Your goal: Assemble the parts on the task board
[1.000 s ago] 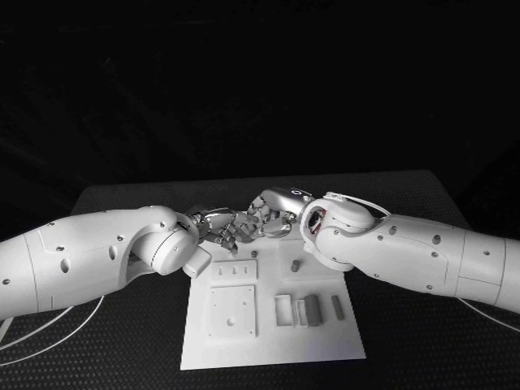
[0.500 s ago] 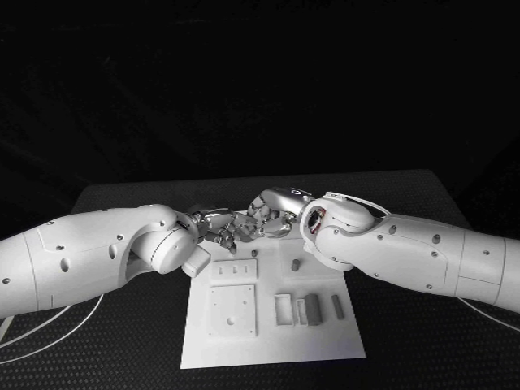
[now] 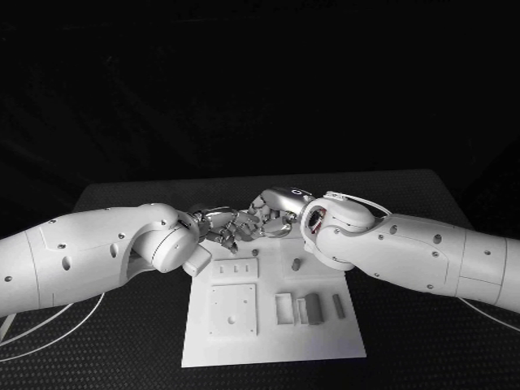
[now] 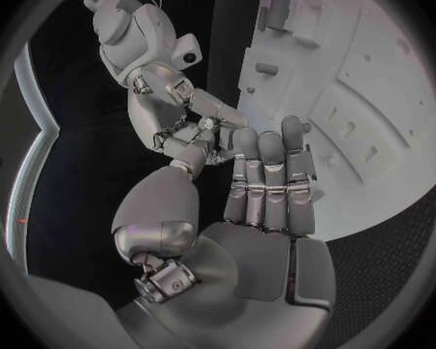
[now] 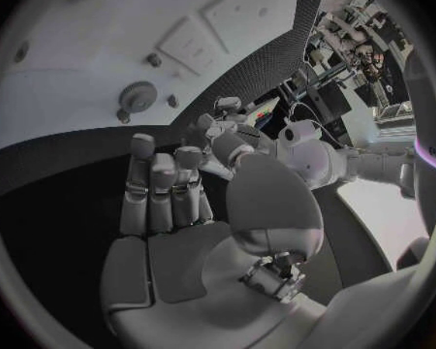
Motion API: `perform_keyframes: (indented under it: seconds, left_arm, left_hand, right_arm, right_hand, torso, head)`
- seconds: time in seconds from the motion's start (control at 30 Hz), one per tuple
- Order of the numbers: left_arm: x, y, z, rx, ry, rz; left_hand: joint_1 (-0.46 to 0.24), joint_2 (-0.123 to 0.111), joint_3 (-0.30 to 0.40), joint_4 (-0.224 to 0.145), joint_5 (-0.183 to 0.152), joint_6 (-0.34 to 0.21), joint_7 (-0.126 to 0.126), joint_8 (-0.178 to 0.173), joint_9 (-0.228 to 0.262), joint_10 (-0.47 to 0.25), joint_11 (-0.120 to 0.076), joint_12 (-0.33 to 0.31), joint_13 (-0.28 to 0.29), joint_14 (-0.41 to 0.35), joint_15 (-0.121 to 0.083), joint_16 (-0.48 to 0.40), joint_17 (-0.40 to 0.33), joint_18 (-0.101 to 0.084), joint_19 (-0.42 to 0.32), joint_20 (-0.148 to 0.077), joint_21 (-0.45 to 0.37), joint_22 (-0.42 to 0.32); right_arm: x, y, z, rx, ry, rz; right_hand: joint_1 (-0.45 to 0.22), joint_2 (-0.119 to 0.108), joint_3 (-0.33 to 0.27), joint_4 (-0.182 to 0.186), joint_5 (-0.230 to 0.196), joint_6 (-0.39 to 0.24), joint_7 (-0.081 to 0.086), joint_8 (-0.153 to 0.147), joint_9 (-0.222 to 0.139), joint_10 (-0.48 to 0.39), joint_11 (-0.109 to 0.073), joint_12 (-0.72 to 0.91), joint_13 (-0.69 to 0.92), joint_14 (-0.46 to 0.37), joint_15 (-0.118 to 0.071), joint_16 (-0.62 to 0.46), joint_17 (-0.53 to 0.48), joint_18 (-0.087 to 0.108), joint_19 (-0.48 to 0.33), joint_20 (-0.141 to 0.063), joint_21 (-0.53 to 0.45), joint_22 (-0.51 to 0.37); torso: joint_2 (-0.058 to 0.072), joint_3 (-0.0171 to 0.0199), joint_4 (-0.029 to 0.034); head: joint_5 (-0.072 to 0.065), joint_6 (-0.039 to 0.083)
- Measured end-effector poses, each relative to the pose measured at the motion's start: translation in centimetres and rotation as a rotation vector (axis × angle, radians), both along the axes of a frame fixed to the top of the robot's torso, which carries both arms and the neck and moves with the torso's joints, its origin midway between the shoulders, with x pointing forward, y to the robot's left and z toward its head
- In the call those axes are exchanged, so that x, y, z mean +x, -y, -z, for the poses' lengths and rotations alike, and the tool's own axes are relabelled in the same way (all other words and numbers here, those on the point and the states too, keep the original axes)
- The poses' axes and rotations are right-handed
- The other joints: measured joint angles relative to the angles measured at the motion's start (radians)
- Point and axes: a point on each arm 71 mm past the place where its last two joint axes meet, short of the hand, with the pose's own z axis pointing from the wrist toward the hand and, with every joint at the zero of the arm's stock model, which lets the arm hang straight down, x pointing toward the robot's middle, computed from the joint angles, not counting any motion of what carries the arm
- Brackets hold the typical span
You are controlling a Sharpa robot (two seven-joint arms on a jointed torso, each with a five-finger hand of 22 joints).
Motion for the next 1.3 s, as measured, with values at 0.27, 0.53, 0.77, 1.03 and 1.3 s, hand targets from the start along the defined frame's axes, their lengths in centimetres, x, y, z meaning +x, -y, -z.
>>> perform_keyframes:
  seconds: [0.27,0.53,0.77,1.03,1.3]
  left_arm:
    - [-0.01,0.0,0.02,0.018,-0.001,0.004]
    - [-0.03,-0.01,0.04,0.039,-0.001,0.009]
    - [-0.06,0.0,0.11,0.047,-0.003,0.011]
    - [-0.09,-0.03,0.1,0.046,-0.002,0.008]
    - [-0.13,-0.16,0.05,0.038,-0.002,0.003]
  left_hand:
    - [-0.029,-0.037,-0.006,0.012,0.0,-0.008,0.008,-0.017,-0.003,0.0,0.0,0.0,0.0,0.0,0.0,0.012,-0.015,0.0,0.003,-0.003,0.0,0.001]
    - [-0.014,-0.022,-0.004,-0.006,0.0,-0.008,0.008,-0.028,-0.005,0.006,0.002,0.011,0.002,0.004,-0.004,0.026,-0.025,0.0,0.009,-0.009,0.006,0.006]
    - [0.01,0.014,0.003,-0.027,0.0,0.002,-0.002,-0.037,-0.005,0.015,-0.003,0.021,0.006,0.014,-0.011,0.046,-0.039,0.0,0.02,-0.016,0.013,0.012]
    - [0.044,0.055,0.042,-0.036,0.0,0.01,-0.003,-0.044,-0.005,0.02,-0.005,0.026,0.009,0.01,-0.015,0.055,-0.054,0.0,0.022,-0.018,0.015,0.015]
    - [0.073,0.088,0.085,-0.036,-0.002,0.023,-0.005,-0.055,-0.011,0.02,-0.005,0.027,0.012,0.014,-0.018,0.066,-0.069,-0.001,0.03,-0.02,0.015,0.018]
  right_arm:
    - [-0.08,-0.15,0.01,0.0,-0.001,-0.004]
    - [-0.25,-0.37,0.02,0.002,-0.003,-0.01]
    - [-0.32,-0.61,-0.06,0.004,-0.002,-0.015]
    - [-0.29,-0.59,-0.04,0.003,-0.003,-0.015]
    - [-0.19,-0.47,0.05,-0.003,-0.007,-0.009]
  right_hand:
    - [0.0,0.0,0.0,0.0,0.0,0.0,0.0,0.0,0.001,0.0,0.0,0.0,0.0,-0.001,0.001,0.0,-0.001,0.0,0.0,0.0,0.0,0.0]
    - [0.001,-0.002,0.0,0.0,0.0,0.0,0.001,0.0,0.002,0.0,0.0,0.0,0.0,0.0,0.003,0.0,-0.001,0.0,0.0,0.0,0.0,0.0]
    - [0.001,-0.002,-0.001,-0.001,0.0,0.0,0.001,0.0,0.002,0.0,0.0,0.0,0.0,-0.001,-0.002,0.0,-0.001,0.0,0.0,0.0,0.0,0.0]
    - [0.001,-0.002,-0.002,-0.002,0.0,0.003,-0.002,-0.003,0.001,0.0,0.0,0.0,0.0,0.0,-0.003,0.0,-0.002,0.0,0.0,0.0,0.0,0.0]
    - [0.001,-0.002,-0.002,-0.002,0.0,0.003,-0.002,-0.004,0.001,0.0,0.0,0.0,0.0,0.0,-0.003,0.0,-0.002,0.0,0.0,0.0,0.0,0.0]
  torso:
    - [0.0,-0.0001,0.0004]
    - [0.0,-0.0001,0.0006]
    - [0.0,-0.0002,0.0006]
    - [0.0,-0.0003,0.0002]
    - [0.0,-0.0002,0.0]
  head:
    - [-0.002,-0.001]
    - [0.0,-0.002]
    - [0.002,-0.002]
    - [0.003,-0.002]
    - [0.003,-0.004]
